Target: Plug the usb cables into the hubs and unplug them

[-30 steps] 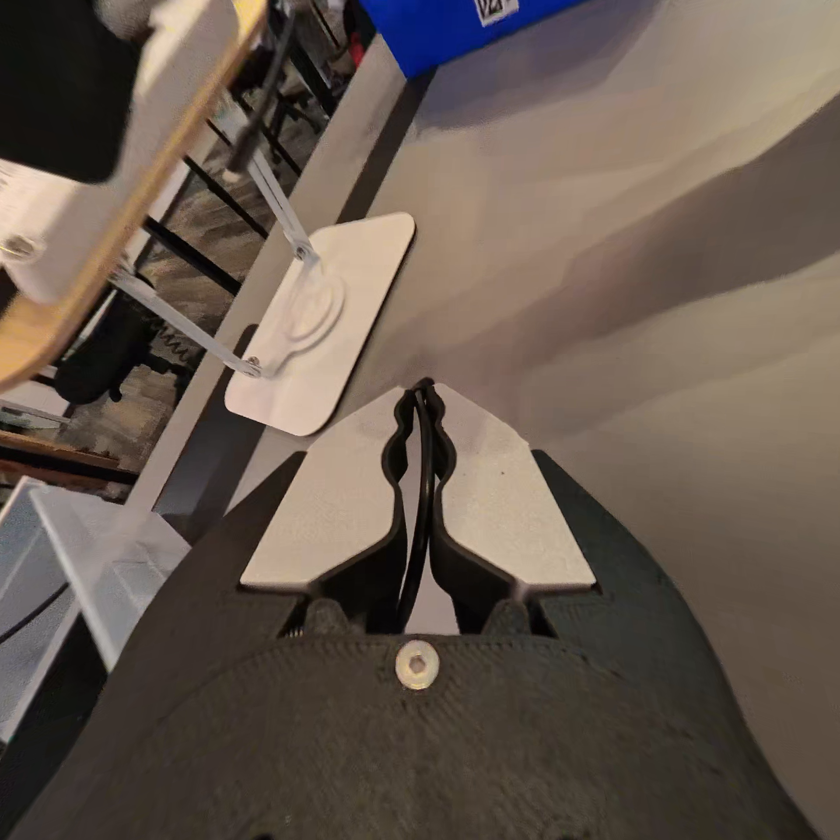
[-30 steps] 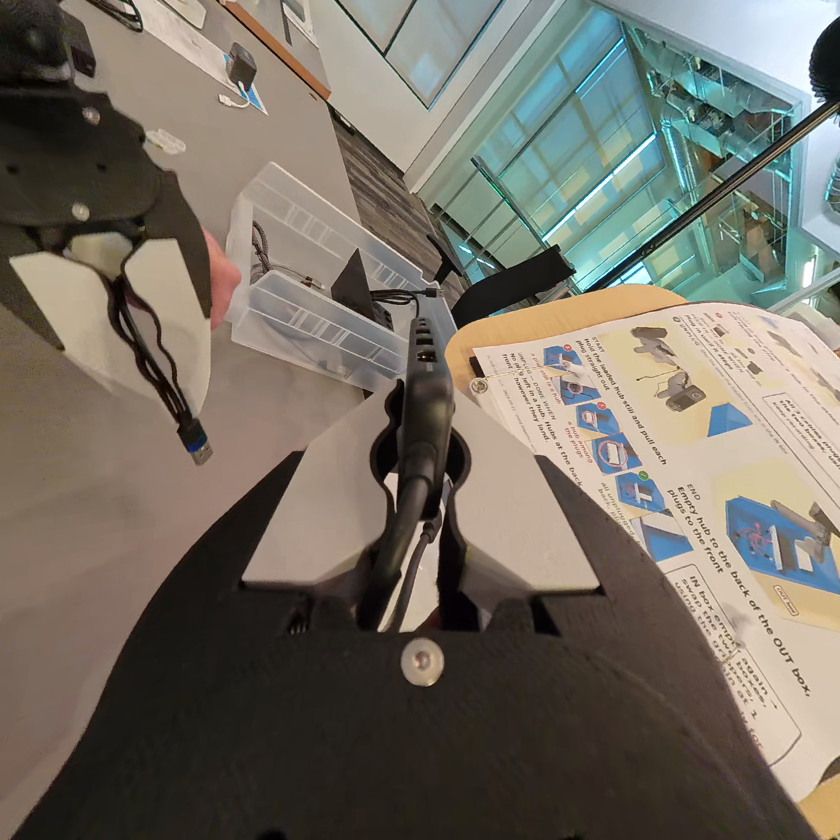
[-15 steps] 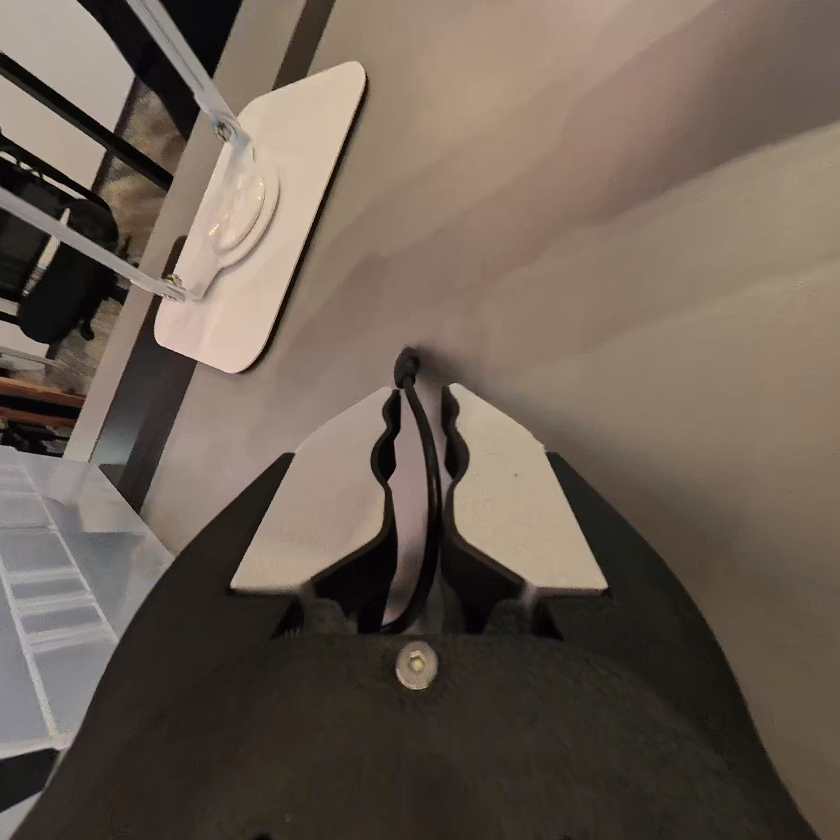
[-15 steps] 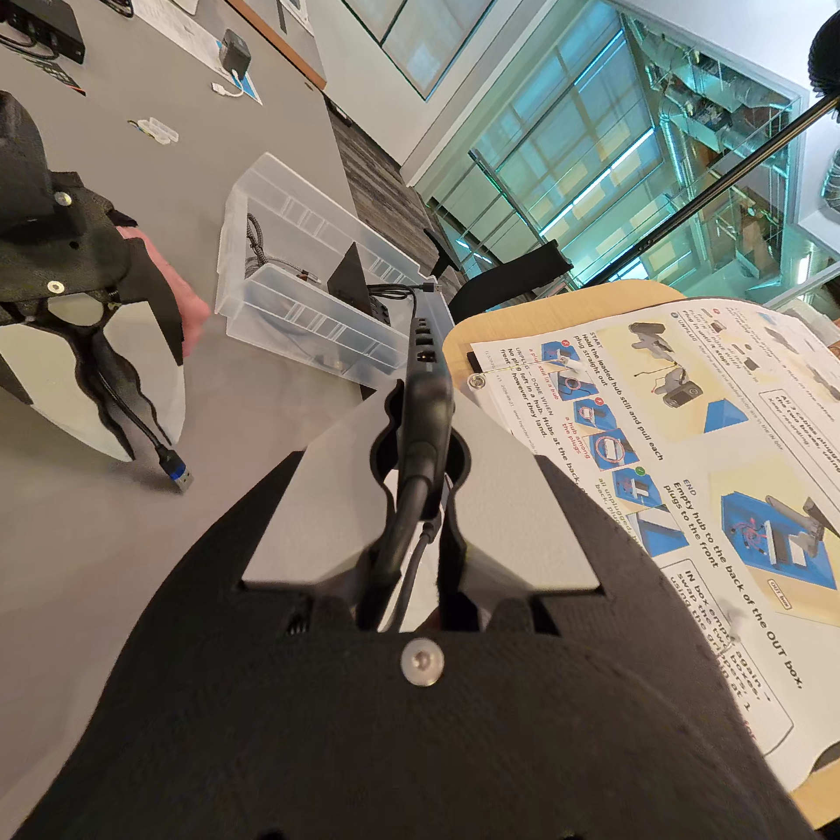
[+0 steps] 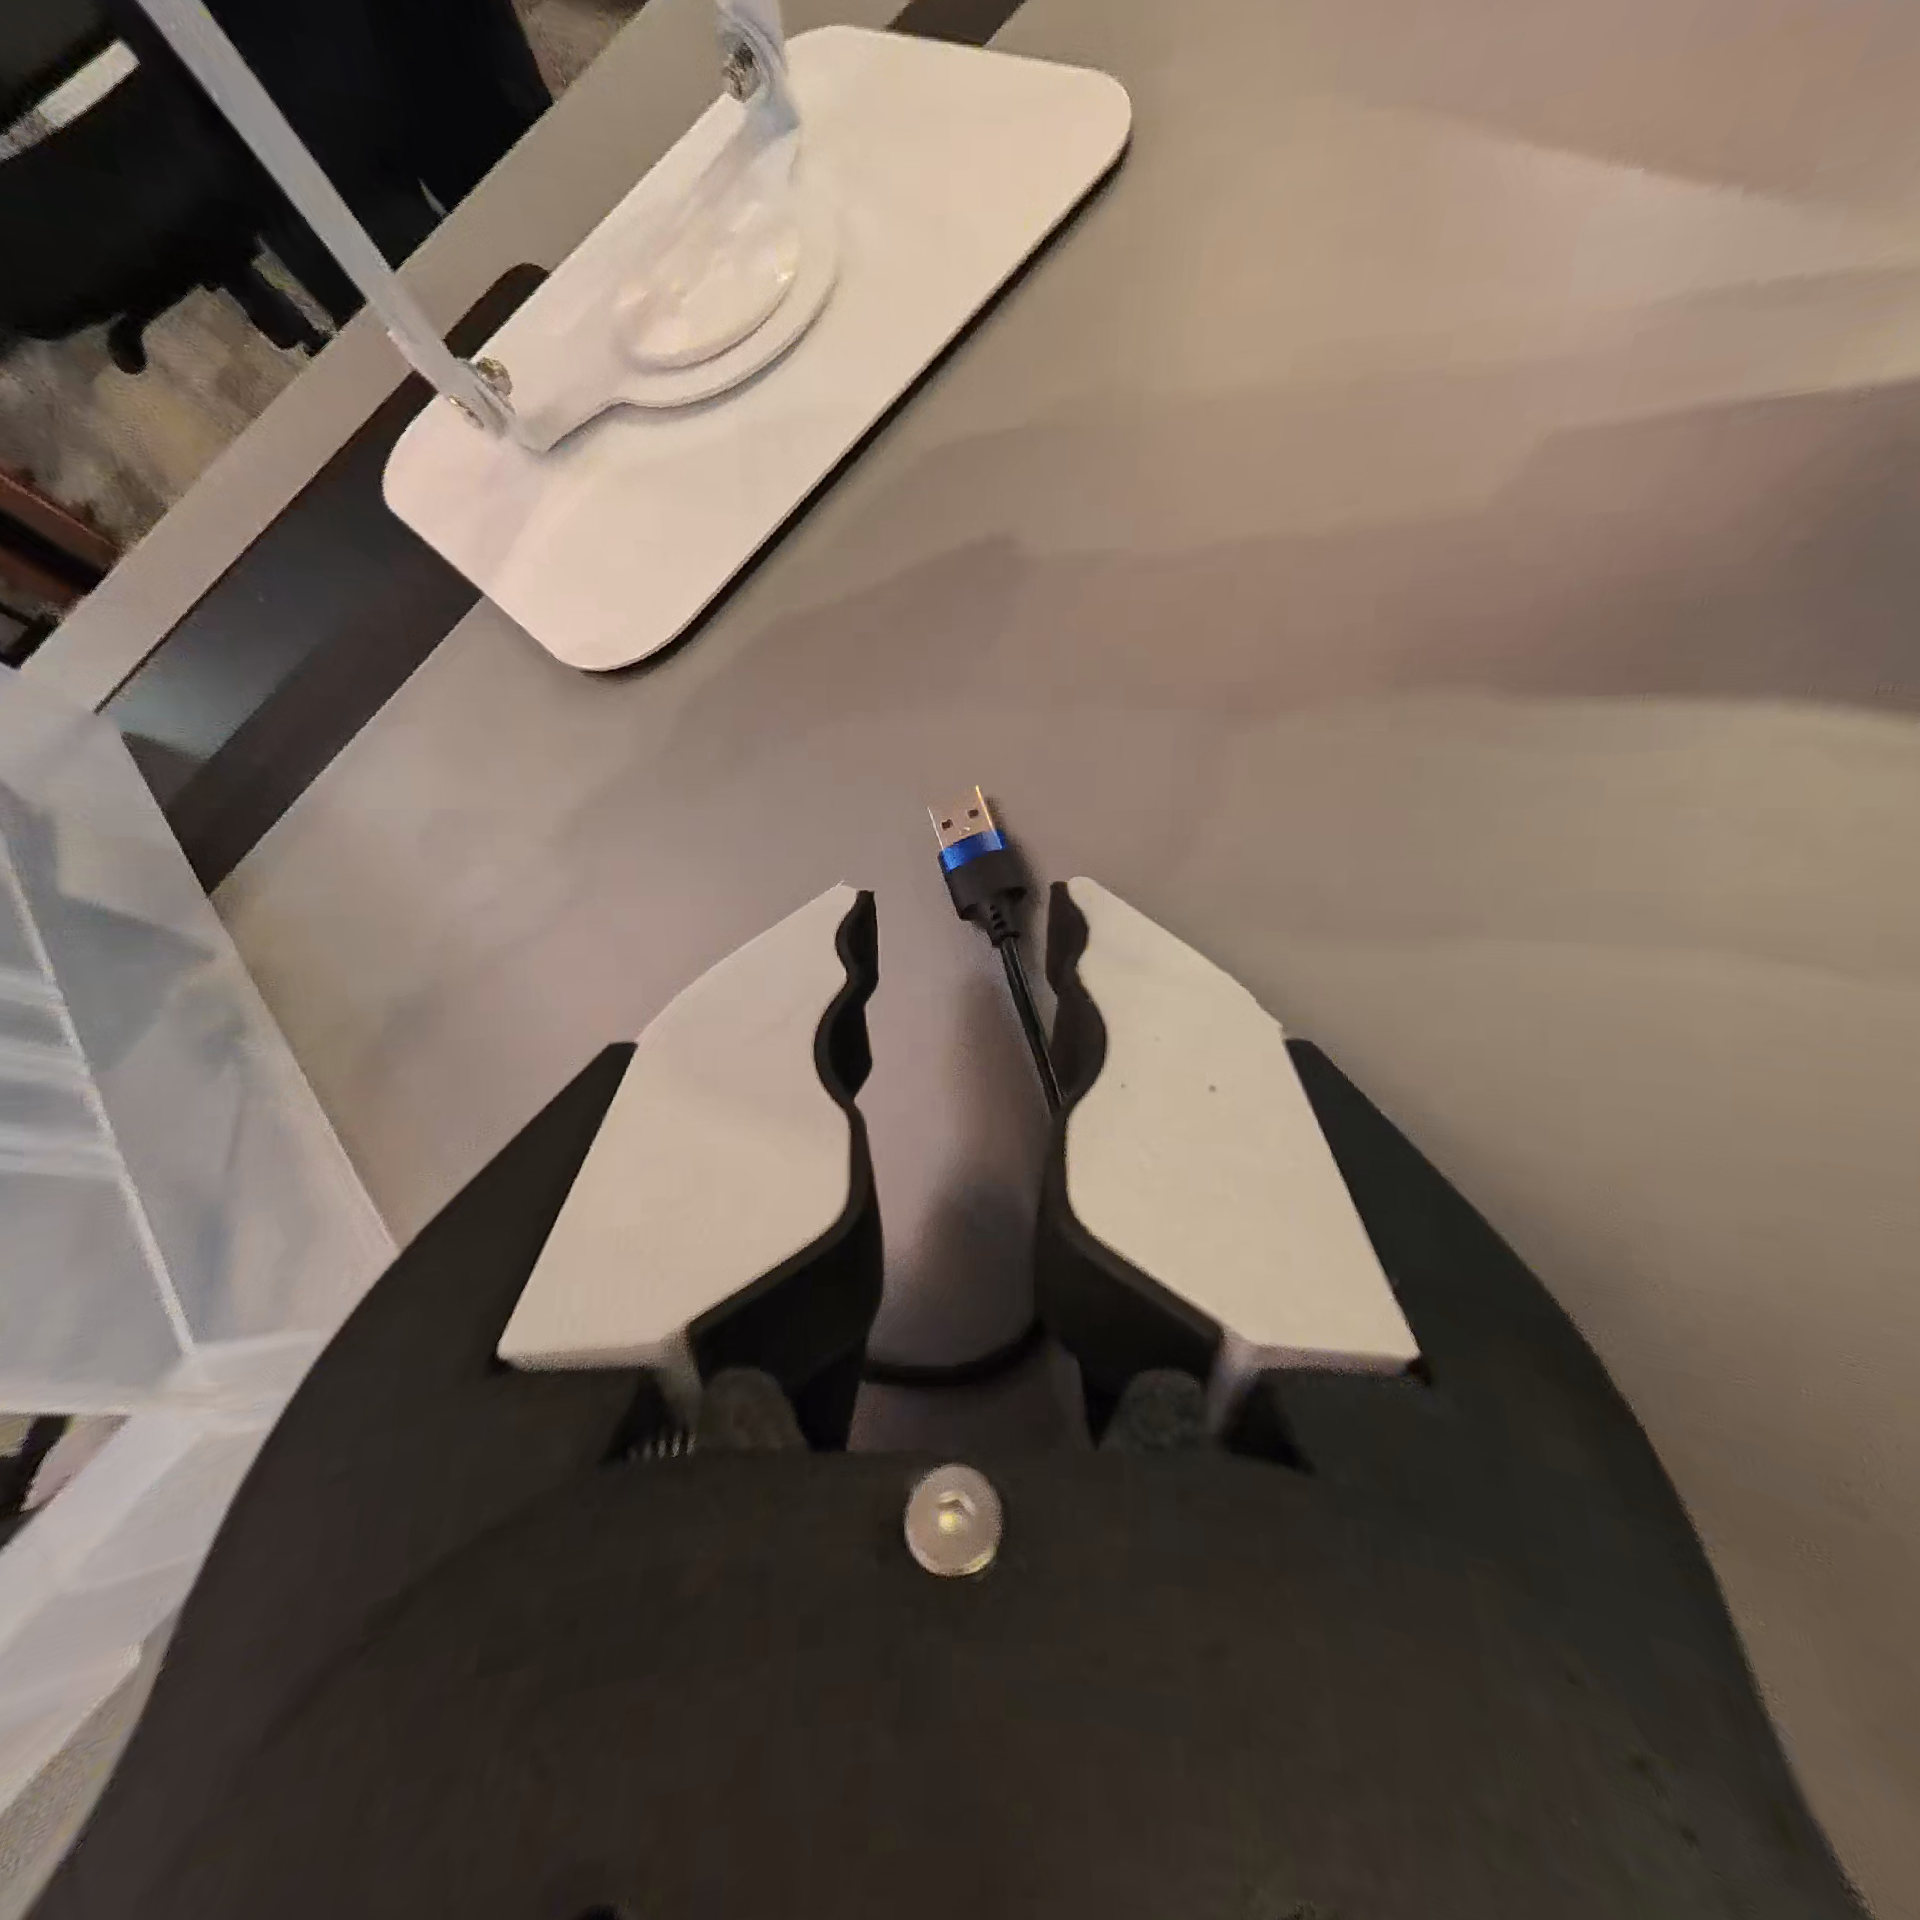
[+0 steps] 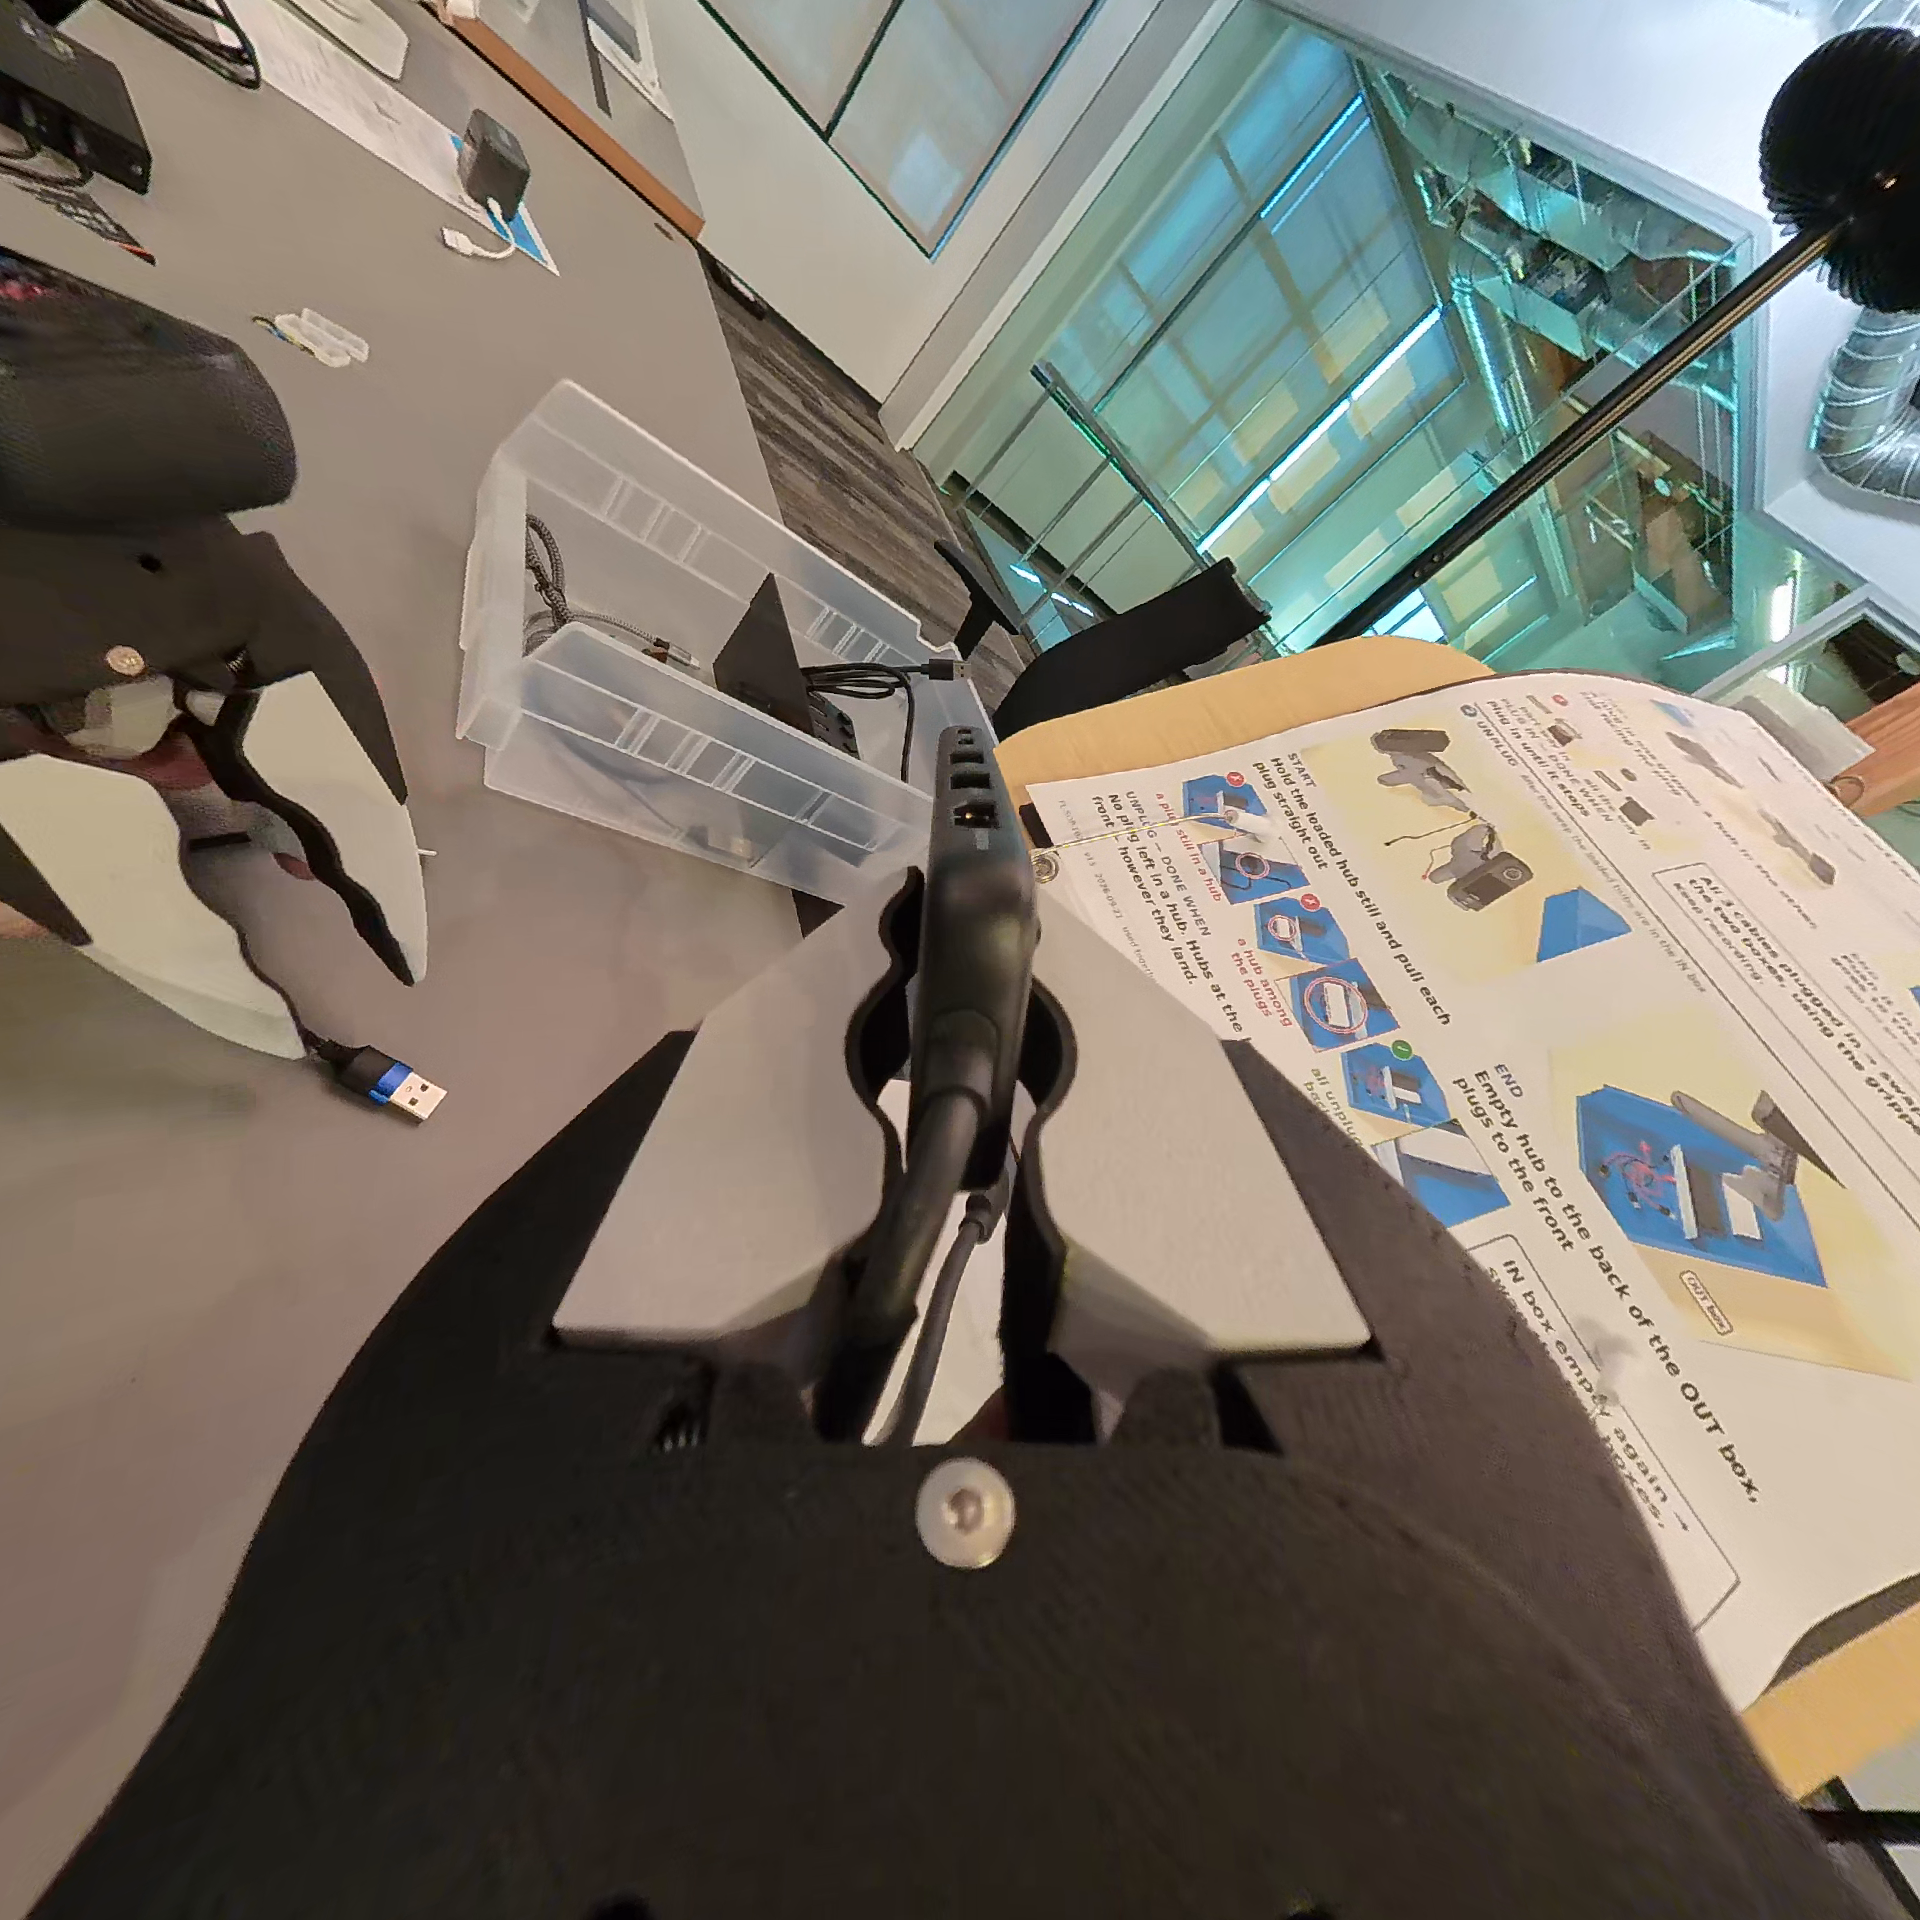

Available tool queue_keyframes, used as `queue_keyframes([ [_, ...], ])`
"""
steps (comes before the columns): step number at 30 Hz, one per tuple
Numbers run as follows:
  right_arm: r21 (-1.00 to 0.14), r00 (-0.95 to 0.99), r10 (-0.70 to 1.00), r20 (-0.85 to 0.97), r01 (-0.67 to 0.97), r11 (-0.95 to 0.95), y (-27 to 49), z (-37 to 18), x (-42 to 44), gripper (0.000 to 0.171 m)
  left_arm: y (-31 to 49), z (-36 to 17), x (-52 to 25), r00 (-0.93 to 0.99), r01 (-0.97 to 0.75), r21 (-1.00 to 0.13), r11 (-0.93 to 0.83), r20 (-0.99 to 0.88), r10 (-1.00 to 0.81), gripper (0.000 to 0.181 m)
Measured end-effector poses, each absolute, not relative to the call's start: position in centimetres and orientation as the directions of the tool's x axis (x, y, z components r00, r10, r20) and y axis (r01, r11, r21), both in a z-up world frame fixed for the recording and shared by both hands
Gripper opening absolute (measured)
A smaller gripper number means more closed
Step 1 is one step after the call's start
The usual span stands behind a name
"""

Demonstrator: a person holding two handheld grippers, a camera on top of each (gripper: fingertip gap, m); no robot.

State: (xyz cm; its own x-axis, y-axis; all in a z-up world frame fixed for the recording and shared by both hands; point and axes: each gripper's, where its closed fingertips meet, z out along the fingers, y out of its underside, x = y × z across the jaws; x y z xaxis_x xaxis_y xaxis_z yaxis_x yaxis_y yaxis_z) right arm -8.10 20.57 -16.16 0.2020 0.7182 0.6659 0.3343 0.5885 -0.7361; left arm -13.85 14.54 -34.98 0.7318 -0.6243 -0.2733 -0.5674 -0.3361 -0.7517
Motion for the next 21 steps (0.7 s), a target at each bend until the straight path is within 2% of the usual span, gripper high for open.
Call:
queue_keyframes([
  [5,-0.739,0.214,0.715,0.665,0.325,0.59,20.5,-15.6,-7.8,0.01,14.7,-36.8,-14.2,0.786,-0.525,-0.693,-0.495,-0.17,-0.595,0.034],
  [7,-0.742,0.22,0.716,0.663,0.32,0.589,20.5,-15.3,-7.6,0.01,14.5,-37.1,-13.7,0.784,-0.51,-0.679,-0.527,-0.116,-0.61,0.026],
  [9,-0.745,0.223,0.718,0.66,0.316,0.587,20.6,-15.3,-7.5,0.01,14.5,-37.2,-13.3,0.772,-0.522,-0.671,-0.527,-0.107,-0.627,0.009],
  [10,-0.746,0.223,0.719,0.659,0.316,0.586,20.6,-15.3,-7.5,0.01,14.5,-37.2,-13.2,0.771,-0.525,-0.669,-0.527,-0.11,-0.628,0.007],
  [16,-0.75,0.208,0.729,0.652,0.32,0.579,20.6,-15.8,-7.7,0.01,14.8,-37.1,-13.5,0.768,-0.54,-0.669,-0.51,-0.145,-0.624,0.006],
  [21,-0.708,0.15,0.718,0.68,0.387,0.59,20.5,-17.7,-8.9,0.01,14.7,-34.6,-15.0,0.788,-0.515,-0.708,-0.482,-0.171,-0.591,0.006],
])
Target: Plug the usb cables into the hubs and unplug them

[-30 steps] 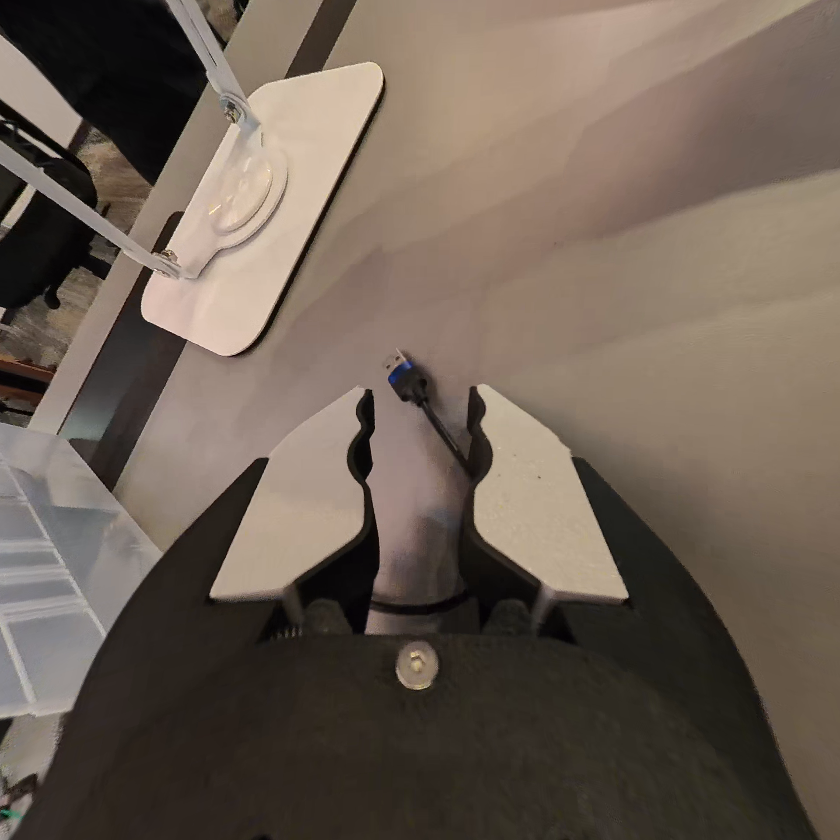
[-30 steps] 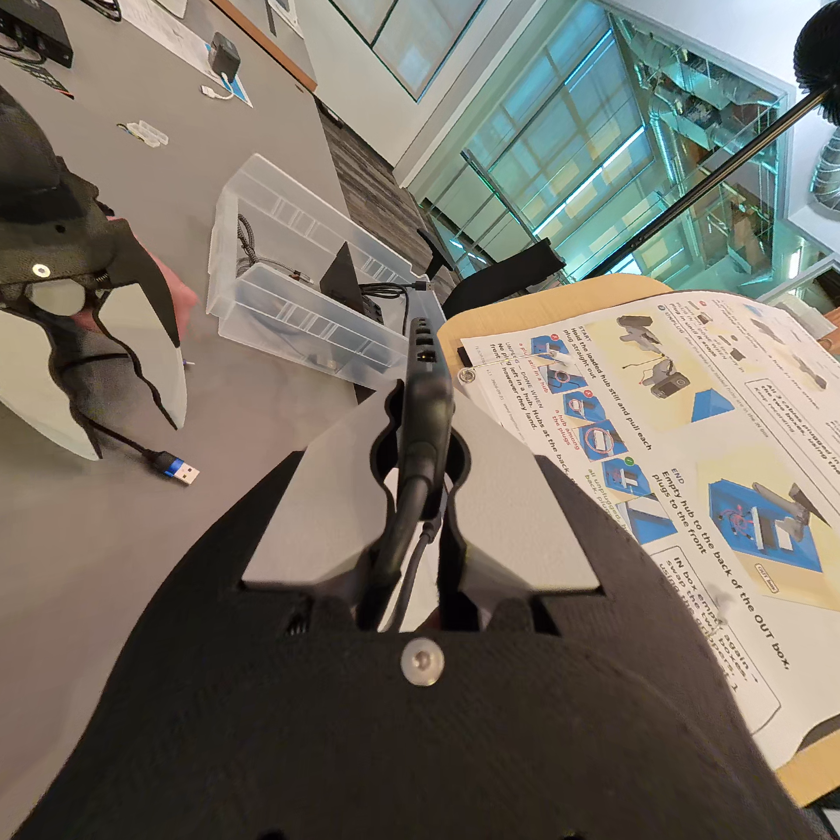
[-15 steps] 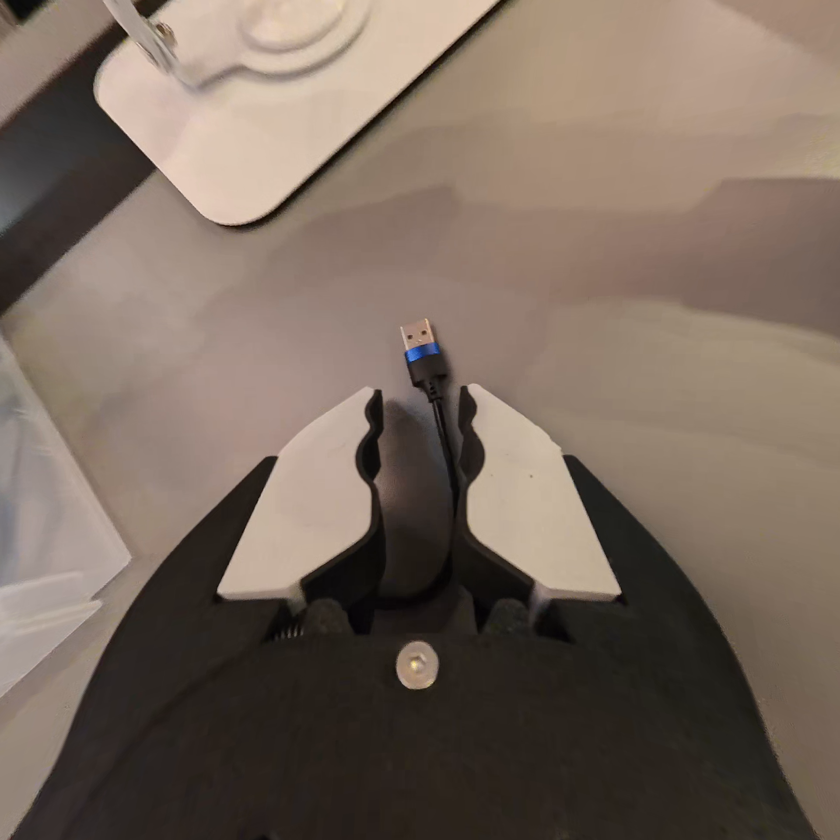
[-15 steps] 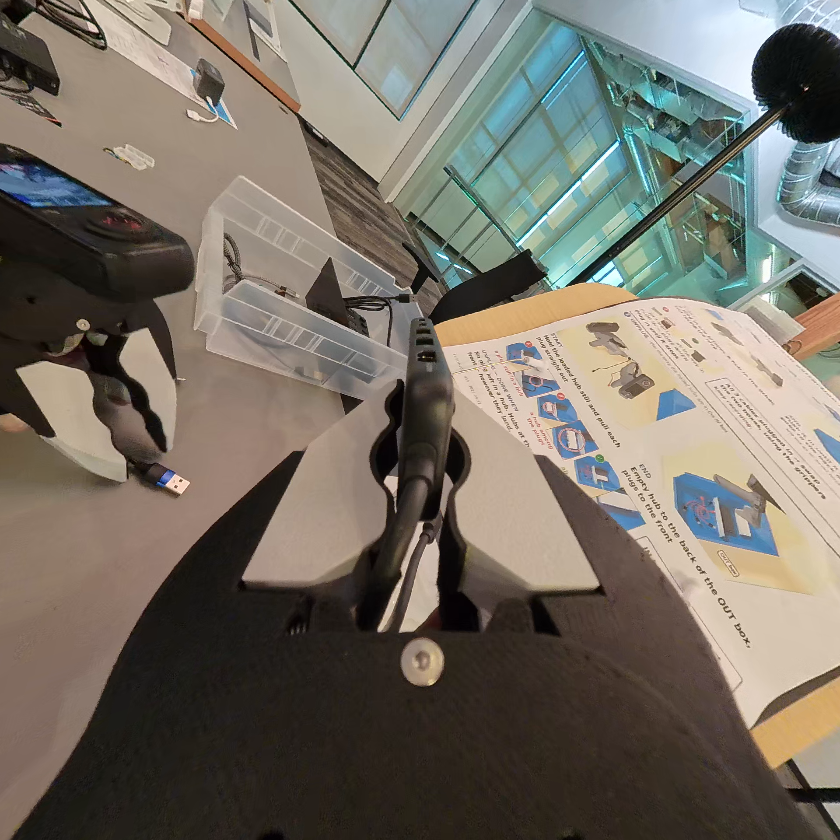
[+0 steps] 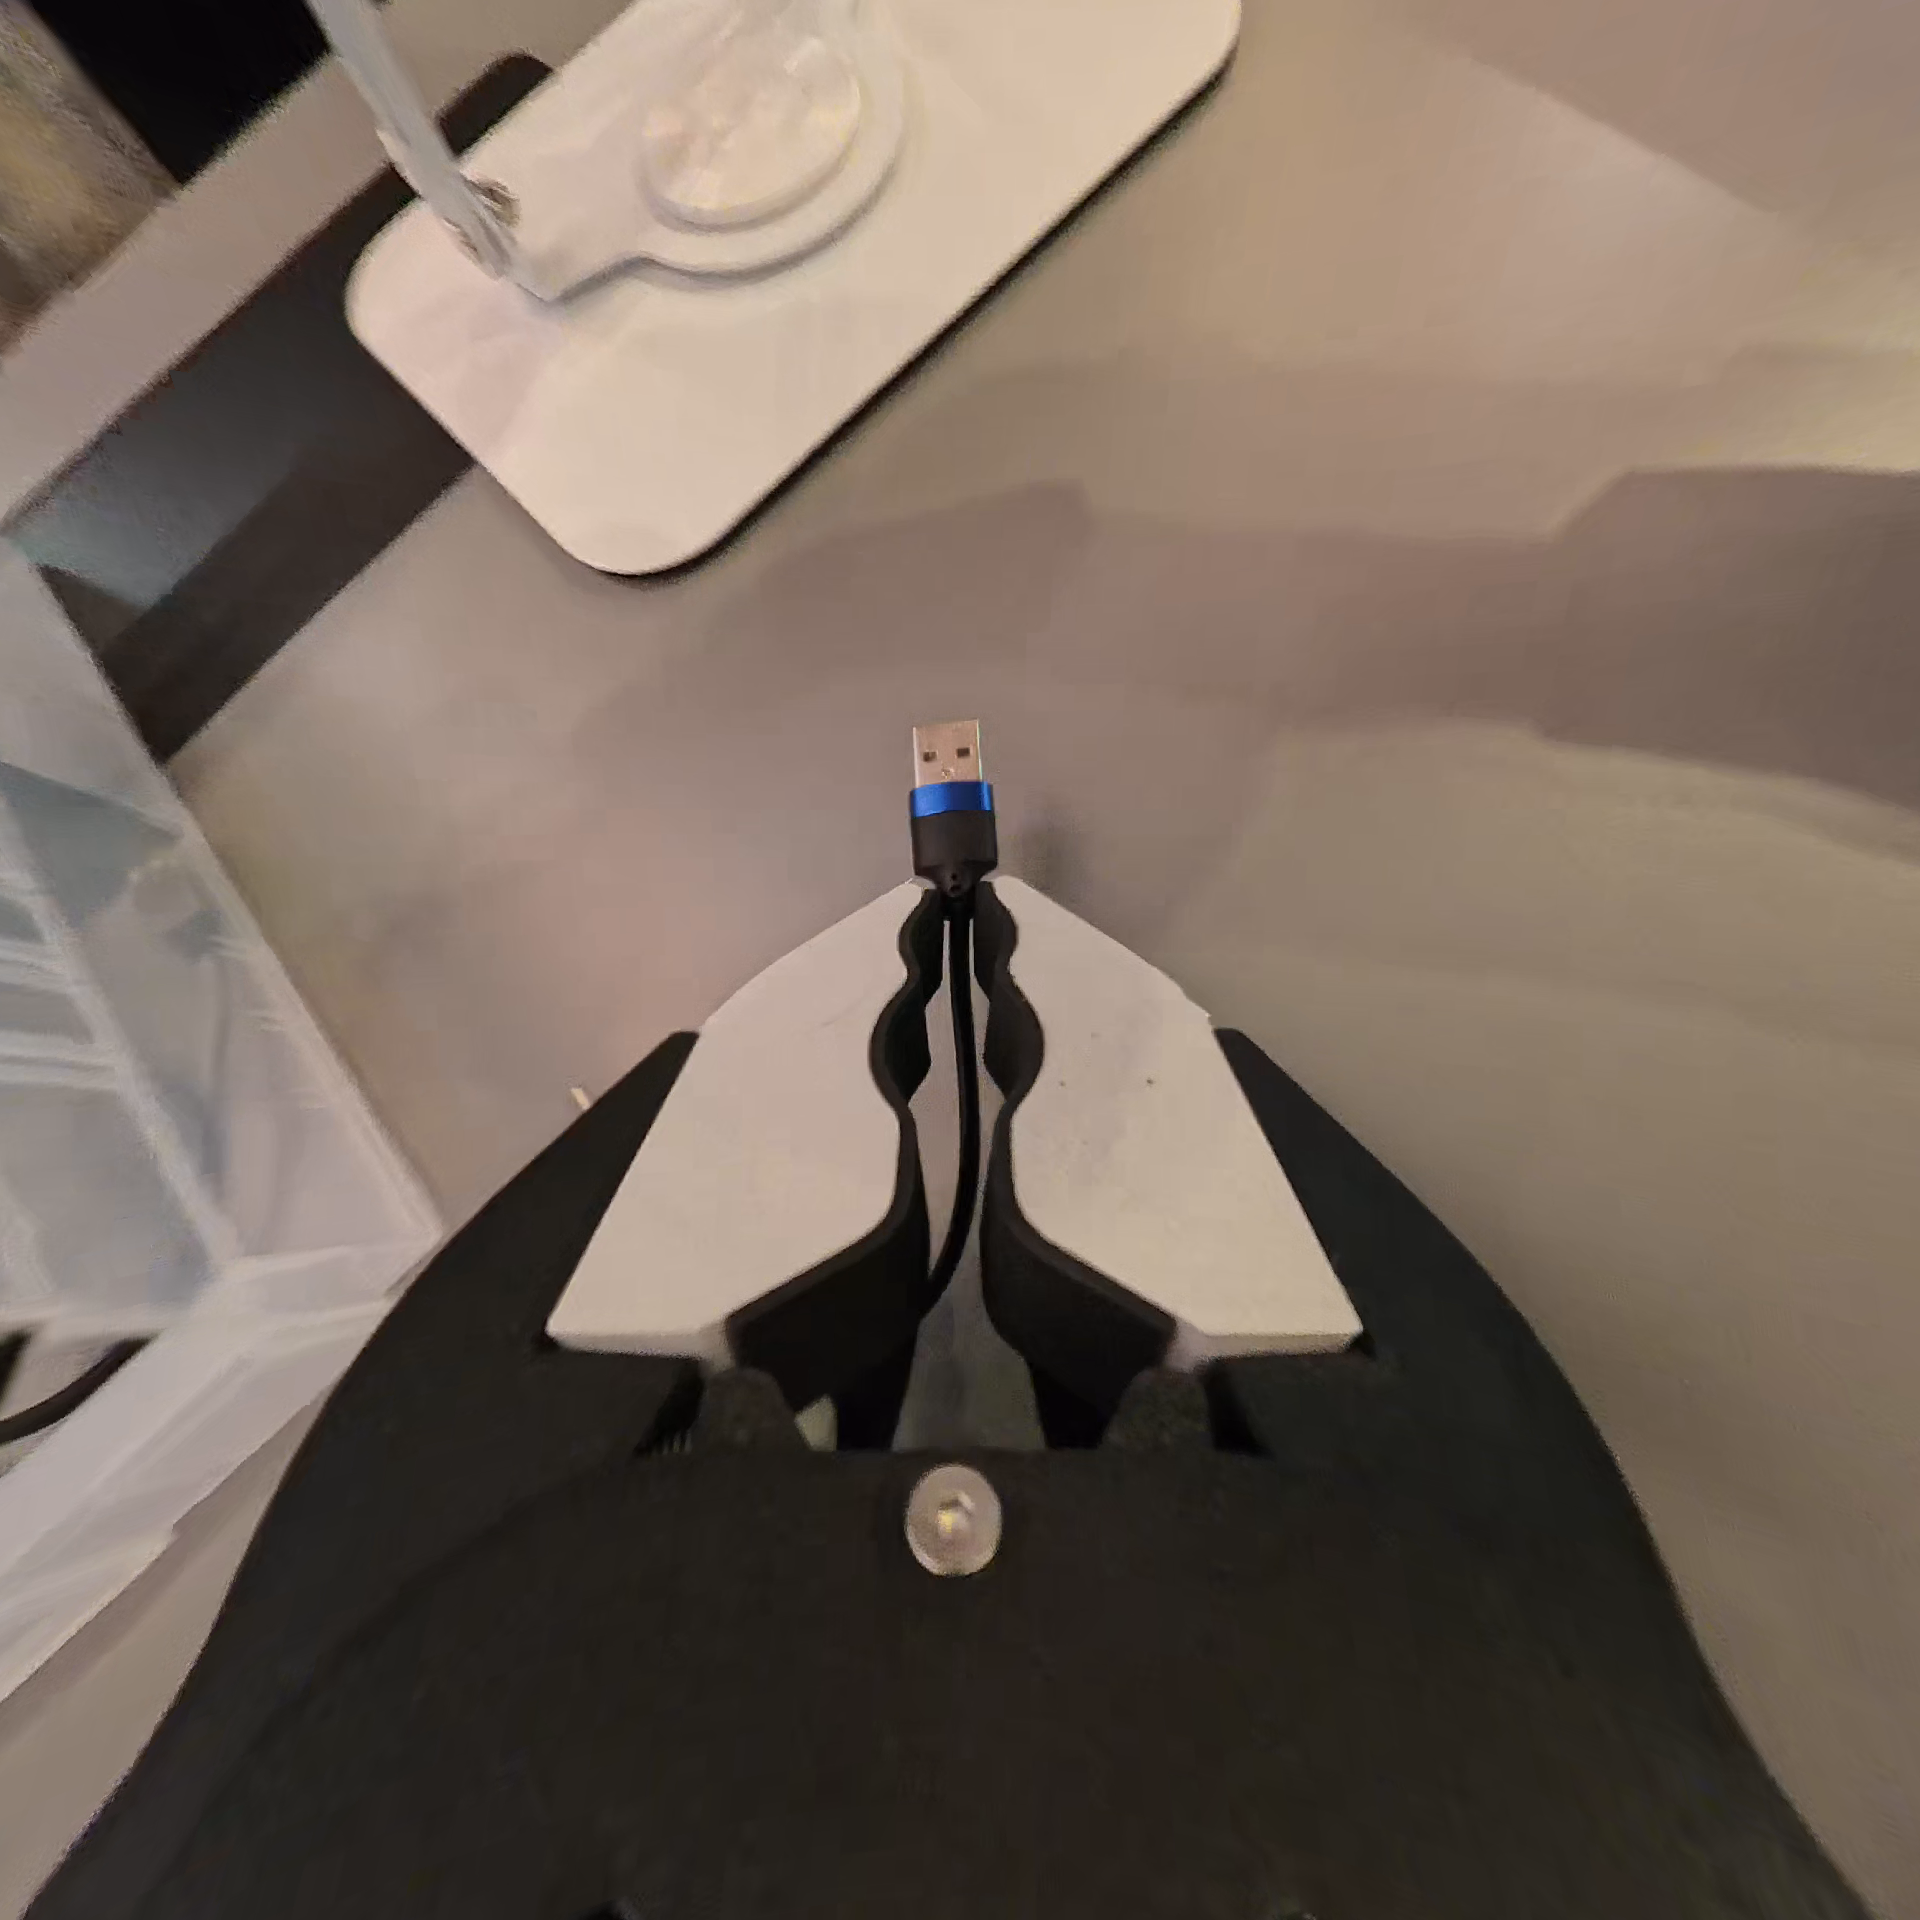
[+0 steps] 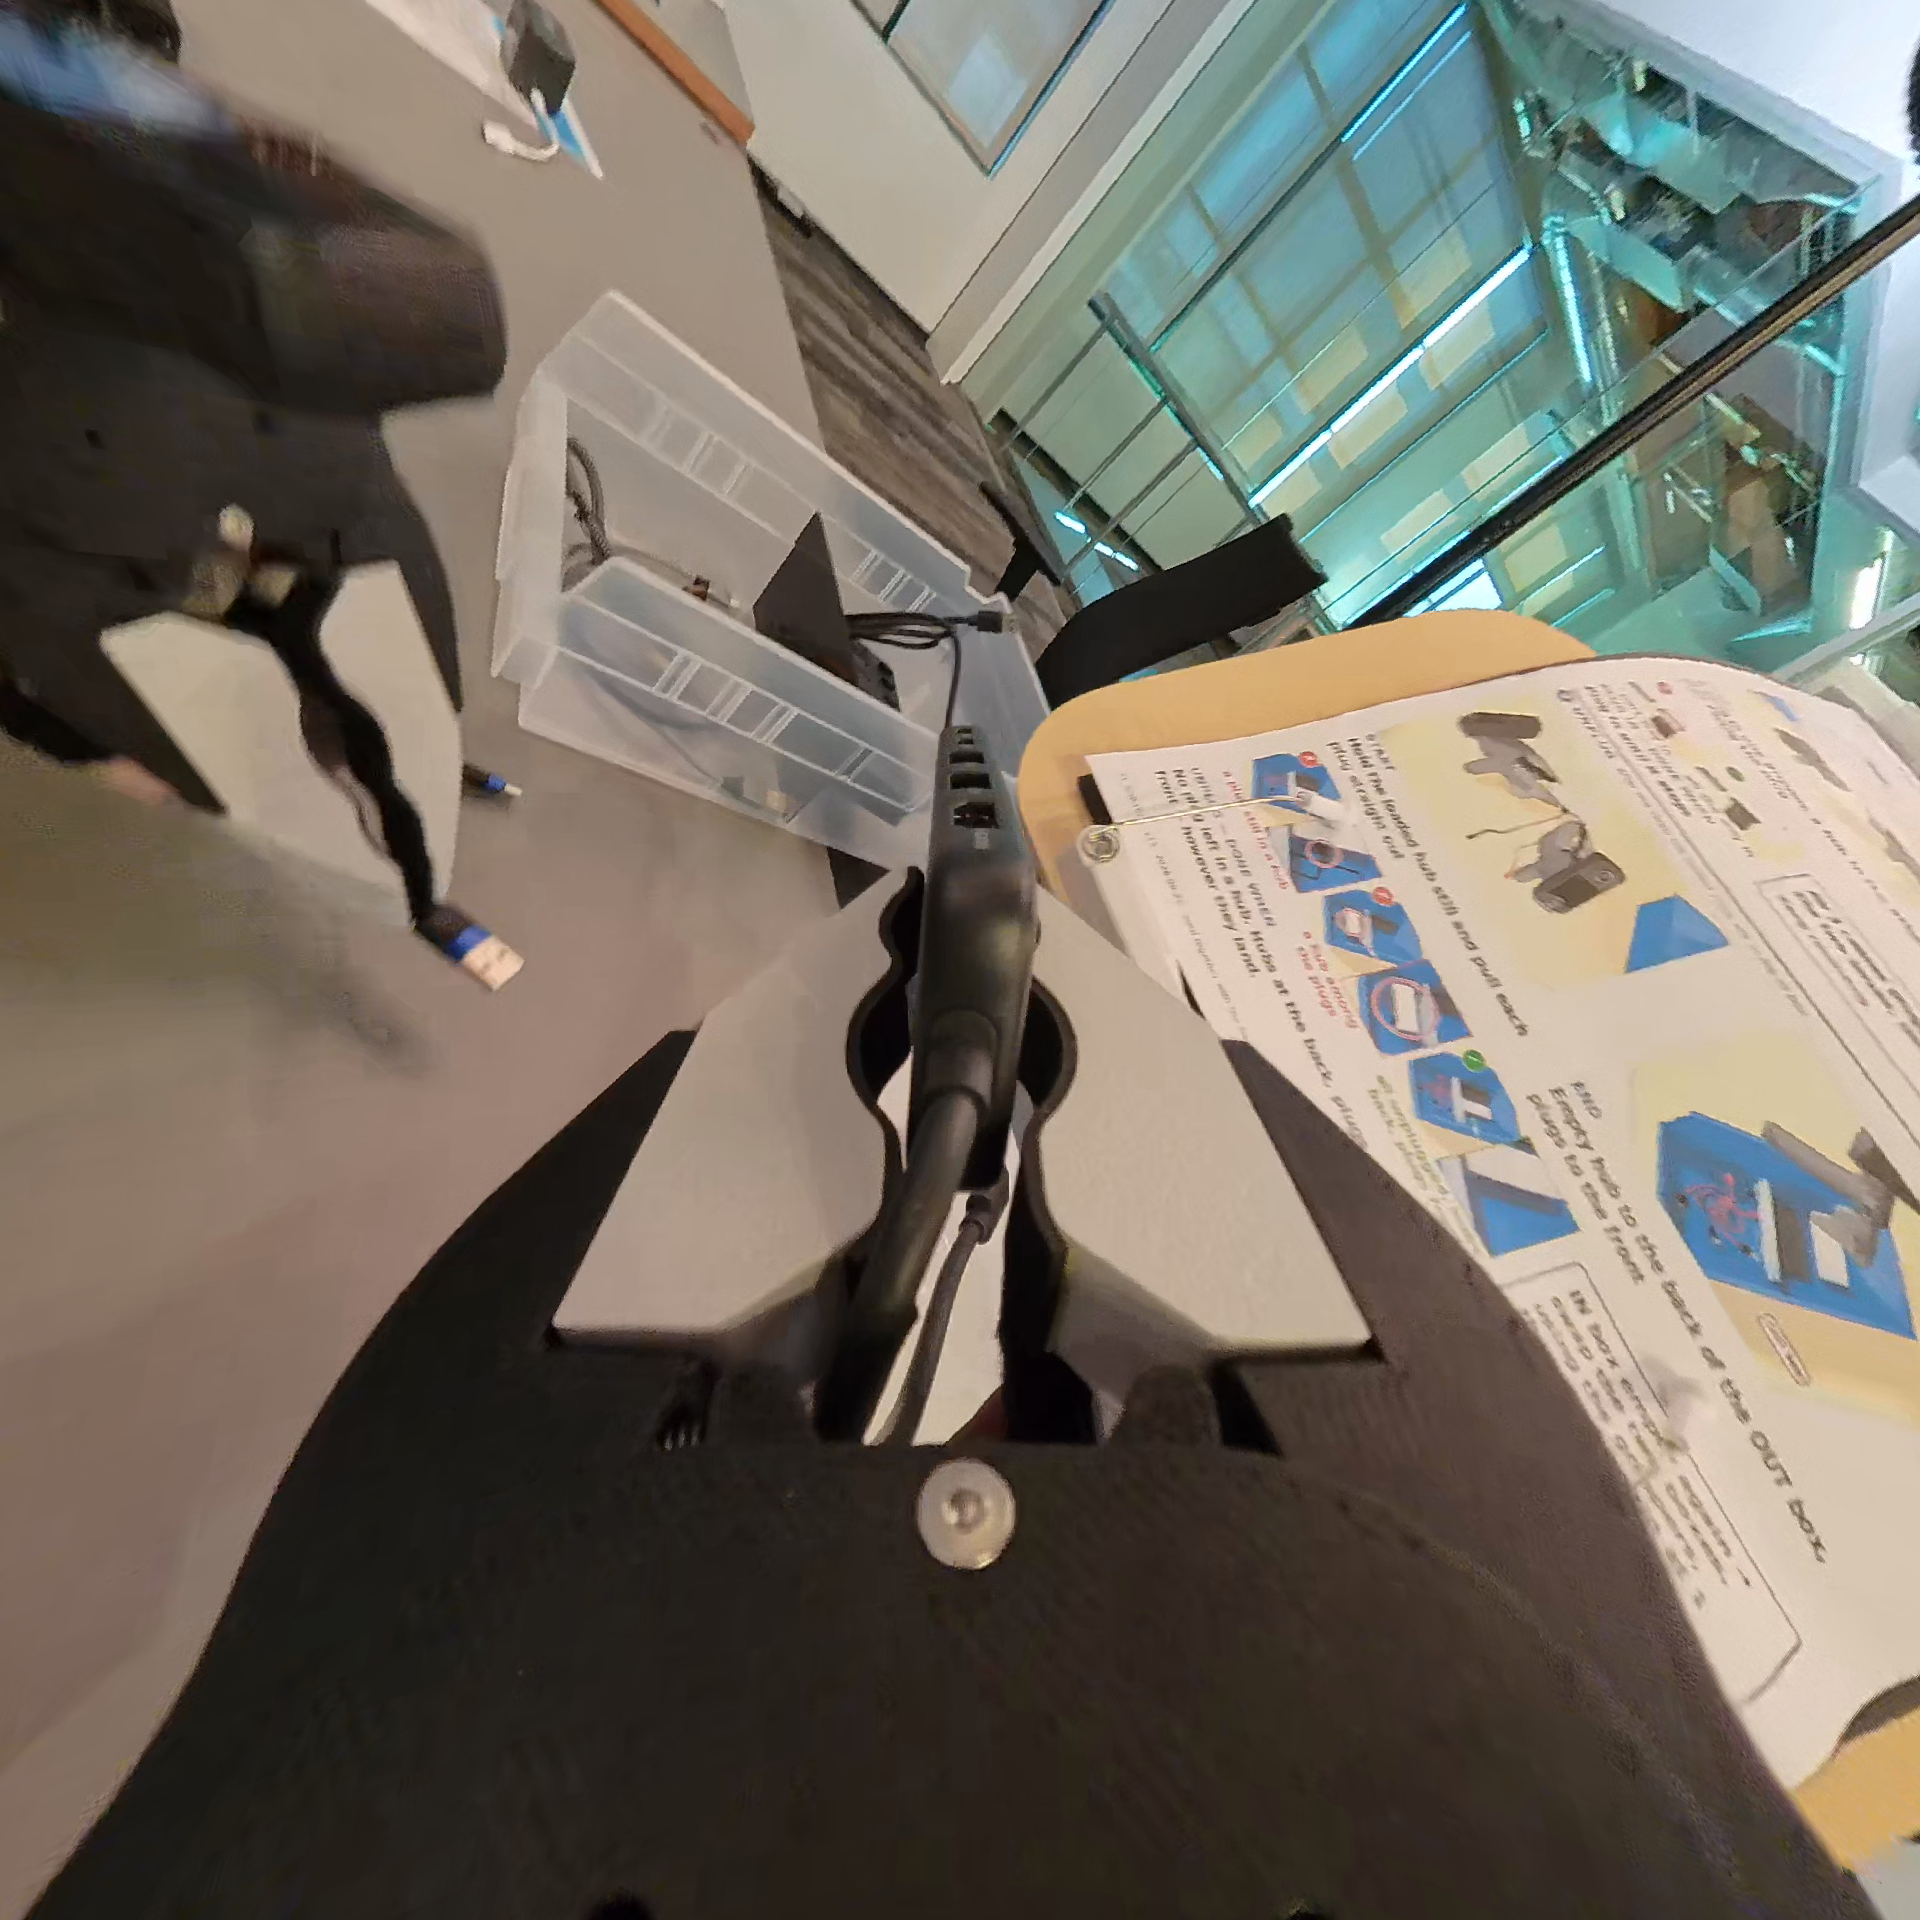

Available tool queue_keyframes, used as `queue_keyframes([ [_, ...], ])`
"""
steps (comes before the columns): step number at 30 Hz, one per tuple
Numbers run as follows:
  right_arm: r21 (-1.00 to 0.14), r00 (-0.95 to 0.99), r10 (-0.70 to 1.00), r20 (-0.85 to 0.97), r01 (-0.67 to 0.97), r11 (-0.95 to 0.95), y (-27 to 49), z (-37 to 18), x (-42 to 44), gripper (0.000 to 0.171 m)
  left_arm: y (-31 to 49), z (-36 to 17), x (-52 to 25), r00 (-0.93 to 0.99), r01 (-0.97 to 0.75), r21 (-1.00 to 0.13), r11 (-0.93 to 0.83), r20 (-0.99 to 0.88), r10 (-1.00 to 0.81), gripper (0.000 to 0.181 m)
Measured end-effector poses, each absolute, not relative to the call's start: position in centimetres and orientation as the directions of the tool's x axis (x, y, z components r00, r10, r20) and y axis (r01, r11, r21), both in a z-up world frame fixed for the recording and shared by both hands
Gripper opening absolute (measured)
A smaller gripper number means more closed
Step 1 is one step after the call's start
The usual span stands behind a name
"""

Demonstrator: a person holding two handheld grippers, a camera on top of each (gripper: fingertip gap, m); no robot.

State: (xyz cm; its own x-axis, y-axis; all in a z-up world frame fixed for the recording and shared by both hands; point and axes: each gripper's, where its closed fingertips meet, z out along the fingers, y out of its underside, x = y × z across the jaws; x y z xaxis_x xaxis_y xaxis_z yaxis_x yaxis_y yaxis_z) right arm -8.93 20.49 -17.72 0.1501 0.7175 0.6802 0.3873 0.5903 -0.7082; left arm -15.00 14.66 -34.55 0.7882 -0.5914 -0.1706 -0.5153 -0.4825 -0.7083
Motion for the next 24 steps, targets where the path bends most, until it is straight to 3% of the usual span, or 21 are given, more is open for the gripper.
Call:
queue_keyframes([
  [5,-0.592,0.033,0.666,0.745,0.492,0.638,19.3,-20.5,-11.8,0.01,13.9,-30.2,-18.2,0.831,-0.451,-0.776,-0.441,-0.184,-0.525,0.006],
  [11,-0.336,-0.15,0.551,0.821,0.654,0.678,18.2,-23.5,-11.8,0.01,12.9,-27.3,-20.4,0.846,-0.399,-0.826,-0.398,-0.164,-0.508,0.006],
  [15,-0.171,-0.227,0.467,0.855,0.727,0.665,17.0,-25.7,-8.7,0.01,13.6,-26.9,-19.7,0.834,-0.385,-0.843,-0.376,-0.144,-0.532,0.006],
  [24,-0.024,-0.203,0.395,0.896,0.866,0.5,11.3,-27.7,3.9,0.01,18.2,-23.5,-13.0,0.757,-0.388,-0.891,-0.236,-0.162,-0.633,0.006],
])
